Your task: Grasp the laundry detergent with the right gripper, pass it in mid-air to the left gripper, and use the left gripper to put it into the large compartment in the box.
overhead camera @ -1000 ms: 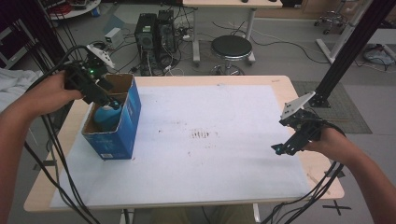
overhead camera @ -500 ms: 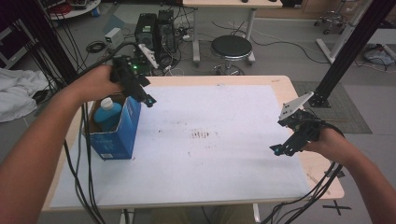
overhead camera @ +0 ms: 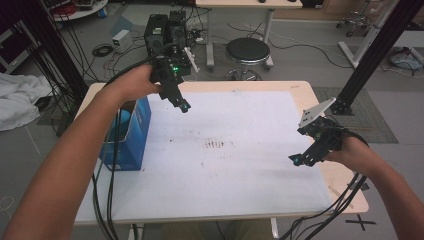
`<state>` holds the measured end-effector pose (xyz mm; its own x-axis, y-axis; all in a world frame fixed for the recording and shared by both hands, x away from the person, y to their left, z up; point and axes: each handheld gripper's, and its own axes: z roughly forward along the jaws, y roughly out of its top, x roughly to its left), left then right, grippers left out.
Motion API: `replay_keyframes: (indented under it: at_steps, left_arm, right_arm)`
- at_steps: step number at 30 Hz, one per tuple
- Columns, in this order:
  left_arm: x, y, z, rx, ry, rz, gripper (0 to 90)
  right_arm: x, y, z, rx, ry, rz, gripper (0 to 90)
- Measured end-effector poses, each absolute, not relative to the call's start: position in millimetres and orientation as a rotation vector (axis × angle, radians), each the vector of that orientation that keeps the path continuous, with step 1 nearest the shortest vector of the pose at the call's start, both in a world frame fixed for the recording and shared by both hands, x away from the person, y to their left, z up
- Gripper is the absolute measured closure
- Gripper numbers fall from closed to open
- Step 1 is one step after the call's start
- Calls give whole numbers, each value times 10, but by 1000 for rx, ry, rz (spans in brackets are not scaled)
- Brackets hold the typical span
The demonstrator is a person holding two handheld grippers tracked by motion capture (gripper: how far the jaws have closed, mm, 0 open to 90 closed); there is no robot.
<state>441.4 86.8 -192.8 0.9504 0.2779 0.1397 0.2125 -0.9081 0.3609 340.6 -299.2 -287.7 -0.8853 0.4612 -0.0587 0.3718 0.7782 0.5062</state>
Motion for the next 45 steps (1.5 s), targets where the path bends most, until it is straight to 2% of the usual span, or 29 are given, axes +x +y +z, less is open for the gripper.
replay_keyframes:
  at_steps: [4, 21, 45]
  left_arm:
    - [4447, 789, -1934, 2749, 355, 330, 56]
    - [4566, 452, -1983, 2767, 266, 276, 56]
    - [4558, 430, -2026, 2783, 206, 255, 56]
  right_arm:
    - [3432, -2981, -2873, 662, 2787, 744, 13]
    - [3528, -2860, -2782, 644, 2792, 721, 13]
    - [3547, -2816, -2794, 625, 2810, 713, 13]
